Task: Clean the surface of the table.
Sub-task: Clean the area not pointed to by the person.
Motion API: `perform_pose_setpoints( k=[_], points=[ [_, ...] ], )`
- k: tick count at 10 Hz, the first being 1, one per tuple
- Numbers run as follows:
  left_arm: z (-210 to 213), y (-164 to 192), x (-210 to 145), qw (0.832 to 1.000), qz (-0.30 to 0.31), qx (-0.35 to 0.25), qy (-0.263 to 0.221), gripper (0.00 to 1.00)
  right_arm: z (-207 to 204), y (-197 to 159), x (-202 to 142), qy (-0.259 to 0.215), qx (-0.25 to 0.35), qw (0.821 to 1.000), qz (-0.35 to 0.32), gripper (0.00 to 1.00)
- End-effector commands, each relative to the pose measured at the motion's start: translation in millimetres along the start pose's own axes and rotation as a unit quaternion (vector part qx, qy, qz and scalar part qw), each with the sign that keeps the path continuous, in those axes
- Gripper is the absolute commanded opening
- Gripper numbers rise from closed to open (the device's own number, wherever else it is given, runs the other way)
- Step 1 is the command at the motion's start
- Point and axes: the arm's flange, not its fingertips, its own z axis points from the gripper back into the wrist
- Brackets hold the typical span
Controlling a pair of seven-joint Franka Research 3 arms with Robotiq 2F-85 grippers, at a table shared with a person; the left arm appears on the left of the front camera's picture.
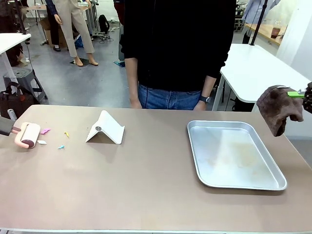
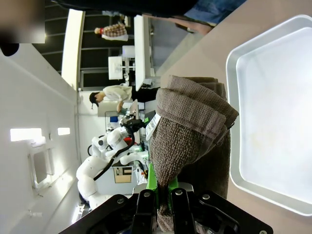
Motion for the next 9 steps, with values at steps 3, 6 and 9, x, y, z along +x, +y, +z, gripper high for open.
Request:
perform_pose_setpoints(
  k=[3, 6, 9],
  points=[
    [-25, 0, 1, 0.999, 0.002, 0.028, 0.015, 0.22, 1, 4, -1, -0.001, 0.002, 1.0, 0.002, 0.09],
    [-45, -9, 1, 0.999, -0.008, 0.026, 0.029, 0.22, 1, 4, -1, -0.001, 0.002, 1.0, 0.002, 0.09],
    [-62, -16, 10, 0.998, 0.001, 0.023, 0.053, 0.22, 1, 4, -1, -0.001, 0.002, 1.0, 0.002, 0.09]
  ],
)
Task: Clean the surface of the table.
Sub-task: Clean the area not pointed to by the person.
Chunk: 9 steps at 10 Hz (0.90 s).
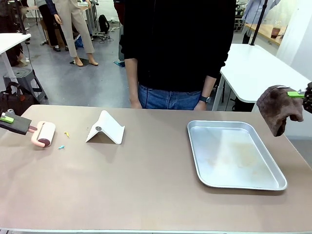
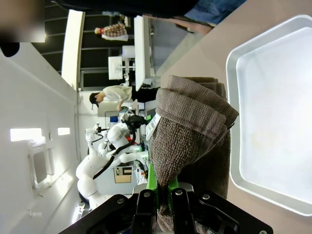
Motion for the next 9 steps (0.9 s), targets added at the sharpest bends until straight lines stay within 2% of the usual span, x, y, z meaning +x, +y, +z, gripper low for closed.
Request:
perform_pose_setpoints(
  k=[1, 9],
  points=[
    [-23, 9, 6, 0.999, 0.012, 0.027, 0.016, 0.22, 1, 4, -1, -0.001, 0.002, 1.0, 0.002, 0.09],
    [-81, -23, 1, 0.999, -0.017, 0.007, 0.05, 0.22, 1, 4, -1, -0.001, 0.002, 1.0, 0.002, 0.09]
  ],
)
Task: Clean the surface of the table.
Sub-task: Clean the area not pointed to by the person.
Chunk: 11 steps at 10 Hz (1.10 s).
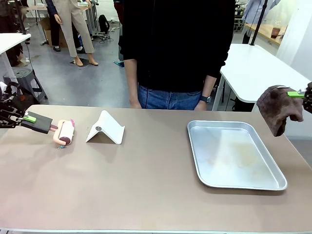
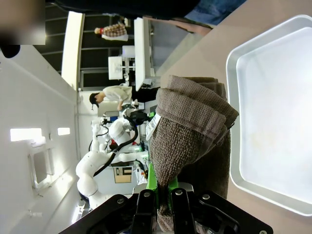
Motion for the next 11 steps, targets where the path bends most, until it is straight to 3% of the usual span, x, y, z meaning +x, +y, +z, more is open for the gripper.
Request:
perform_pose_setpoints(
  k=[1, 5, 8, 11],
  points=[
    [-26, 12, -3, 0.999, 0.0, 0.034, 0.009, 0.22, 1, 4, -1, -0.001, 0.002, 1.0, 0.002, 0.09],
    [-18, 1, 3, 1.0, -0.009, 0.001, -0.012, 0.22, 1, 4, -1, -0.001, 0.002, 1.0, 0.002, 0.09],
    [44, -39, -19, 0.993, -0.063, -0.087, -0.057, 0.22, 1, 4, -1, -0.001, 0.002, 1.0, 0.002, 0.09],
    [100, -40, -47, 0.986, -0.078, -0.132, -0.069, 0.22, 1, 4, -1, -0.001, 0.002, 1.0, 0.002, 0.09]
  ],
)
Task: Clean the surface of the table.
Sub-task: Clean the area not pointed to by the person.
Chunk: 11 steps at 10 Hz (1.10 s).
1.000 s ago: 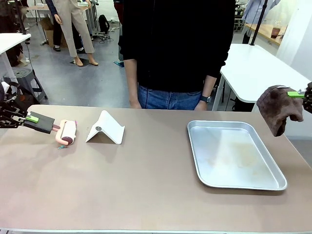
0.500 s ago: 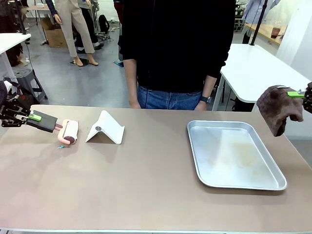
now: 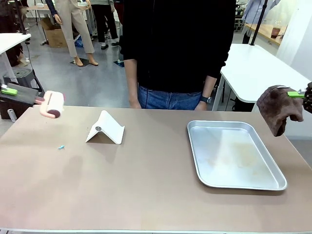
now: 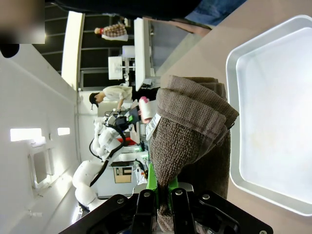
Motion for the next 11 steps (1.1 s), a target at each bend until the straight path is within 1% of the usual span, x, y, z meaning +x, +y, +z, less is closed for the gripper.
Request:
perform_pose_setpoints(
  k=[1, 3, 6, 8, 10, 11],
  points=[
    [22, 11, -19, 0.999, 0.003, -0.039, 0.002, 0.22, 1, 4, -1, -0.001, 0.002, 1.0, 0.001, 0.09],
    [58, 28, -40, 0.998, 0.017, -0.056, 0.001, 0.22, 1, 4, -1, -0.001, 0.002, 1.0, 0.001, 0.09],
    [85, 60, -67, 0.998, 0.039, -0.038, -0.023, 0.22, 1, 4, -1, -0.001, 0.002, 1.0, 0.001, 0.09],
    [84, 70, -72, 0.999, 0.042, -0.025, -0.015, 0.22, 1, 4, -1, -0.001, 0.002, 1.0, 0.001, 0.09],
    [76, 78, -72, 0.999, 0.045, -0.015, -0.008, 0.22, 1, 4, -1, -0.001, 0.002, 1.0, 0.001, 0.09],
    [68, 84, -73, 0.999, 0.042, -0.001, -0.009, 0.22, 1, 4, -1, -0.001, 0.002, 1.0, 0.001, 0.09]
  ],
)
